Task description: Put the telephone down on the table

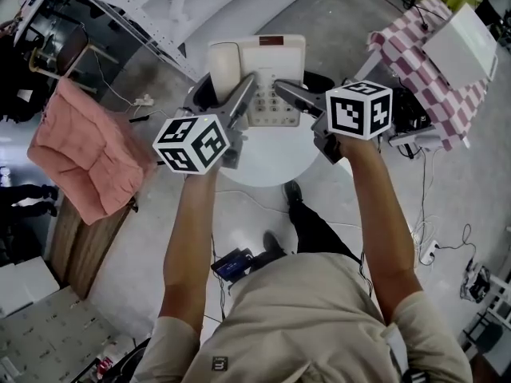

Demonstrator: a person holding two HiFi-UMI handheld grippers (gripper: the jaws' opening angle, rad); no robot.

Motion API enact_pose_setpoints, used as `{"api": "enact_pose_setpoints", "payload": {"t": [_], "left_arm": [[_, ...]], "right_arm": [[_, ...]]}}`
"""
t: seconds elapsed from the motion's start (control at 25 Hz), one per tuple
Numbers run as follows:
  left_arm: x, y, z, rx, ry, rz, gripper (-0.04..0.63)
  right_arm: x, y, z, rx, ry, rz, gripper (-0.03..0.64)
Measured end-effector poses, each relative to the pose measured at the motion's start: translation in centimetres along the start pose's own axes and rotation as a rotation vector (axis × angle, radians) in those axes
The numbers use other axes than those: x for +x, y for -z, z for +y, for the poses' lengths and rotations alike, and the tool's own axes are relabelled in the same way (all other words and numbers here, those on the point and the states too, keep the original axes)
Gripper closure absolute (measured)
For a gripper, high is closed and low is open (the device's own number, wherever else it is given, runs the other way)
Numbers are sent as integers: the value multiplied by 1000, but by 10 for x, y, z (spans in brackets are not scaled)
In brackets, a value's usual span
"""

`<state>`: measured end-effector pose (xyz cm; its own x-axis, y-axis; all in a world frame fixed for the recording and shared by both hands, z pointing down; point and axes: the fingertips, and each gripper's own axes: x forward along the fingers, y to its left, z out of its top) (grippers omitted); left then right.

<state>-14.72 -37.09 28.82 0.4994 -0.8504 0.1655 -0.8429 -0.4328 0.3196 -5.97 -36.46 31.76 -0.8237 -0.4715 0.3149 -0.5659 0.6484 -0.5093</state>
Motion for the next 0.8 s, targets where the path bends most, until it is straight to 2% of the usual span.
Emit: {"api": "enact_pose_setpoints", "payload": {"t": [0.8], "left_arm": [[90,95,65,-74,-36,120,271]], "right_arm": [[64,54,-117,116,4,44,385]]}}
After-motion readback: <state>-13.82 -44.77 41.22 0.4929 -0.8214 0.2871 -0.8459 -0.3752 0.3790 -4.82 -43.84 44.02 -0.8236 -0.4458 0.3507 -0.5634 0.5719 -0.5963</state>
